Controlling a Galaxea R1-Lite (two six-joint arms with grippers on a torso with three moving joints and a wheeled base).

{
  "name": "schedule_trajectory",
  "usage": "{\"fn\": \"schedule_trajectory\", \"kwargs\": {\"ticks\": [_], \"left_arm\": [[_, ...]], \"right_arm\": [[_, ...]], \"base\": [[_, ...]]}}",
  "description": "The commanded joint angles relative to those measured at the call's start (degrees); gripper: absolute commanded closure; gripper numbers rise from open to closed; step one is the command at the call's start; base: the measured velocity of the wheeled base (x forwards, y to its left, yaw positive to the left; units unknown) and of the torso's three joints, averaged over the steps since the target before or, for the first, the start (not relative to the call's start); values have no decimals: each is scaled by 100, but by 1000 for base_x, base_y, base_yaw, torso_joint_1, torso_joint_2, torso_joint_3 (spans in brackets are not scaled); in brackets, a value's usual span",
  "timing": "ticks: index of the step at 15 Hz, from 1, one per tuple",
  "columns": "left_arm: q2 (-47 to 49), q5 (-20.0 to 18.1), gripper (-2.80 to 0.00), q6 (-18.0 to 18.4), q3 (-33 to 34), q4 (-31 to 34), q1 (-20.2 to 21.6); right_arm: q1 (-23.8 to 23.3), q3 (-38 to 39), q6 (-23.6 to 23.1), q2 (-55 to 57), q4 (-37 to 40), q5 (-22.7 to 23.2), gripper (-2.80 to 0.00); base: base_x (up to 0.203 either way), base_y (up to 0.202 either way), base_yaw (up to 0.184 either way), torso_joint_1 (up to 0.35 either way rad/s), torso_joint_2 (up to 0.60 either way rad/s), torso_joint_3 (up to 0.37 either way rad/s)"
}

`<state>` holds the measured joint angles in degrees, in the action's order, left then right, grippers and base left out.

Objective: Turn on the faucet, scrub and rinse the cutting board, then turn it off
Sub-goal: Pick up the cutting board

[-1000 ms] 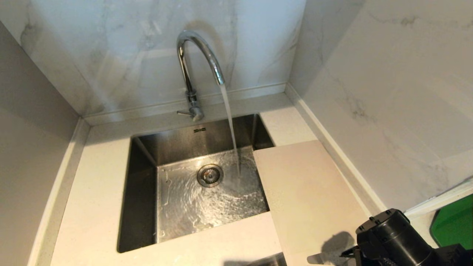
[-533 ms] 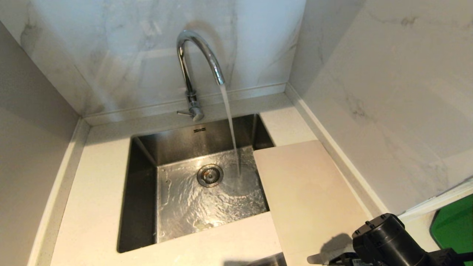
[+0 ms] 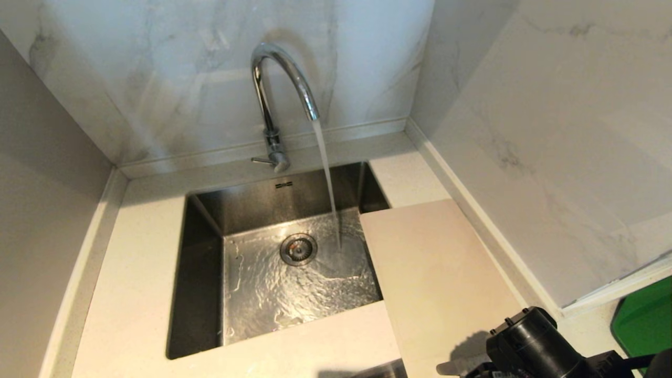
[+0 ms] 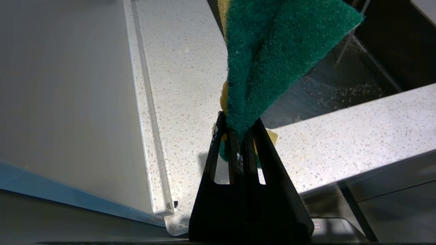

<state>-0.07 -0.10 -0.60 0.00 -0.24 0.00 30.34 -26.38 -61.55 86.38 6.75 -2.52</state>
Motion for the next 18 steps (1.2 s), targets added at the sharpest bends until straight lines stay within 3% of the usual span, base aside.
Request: {"fn": "schedule_trajectory", "kwargs": {"ticks": [1, 18], "left_arm": [[7, 1, 0, -2, 9, -2, 0], [7, 1, 0, -2, 9, 7, 0]], "right_arm": [[-105, -21, -106, 276, -140, -3, -280], [-359, -28, -217, 1079, -709, -3, -280]], "base": [[0, 0, 0, 0, 0, 0], [0, 0, 0, 0, 0, 0]]}}
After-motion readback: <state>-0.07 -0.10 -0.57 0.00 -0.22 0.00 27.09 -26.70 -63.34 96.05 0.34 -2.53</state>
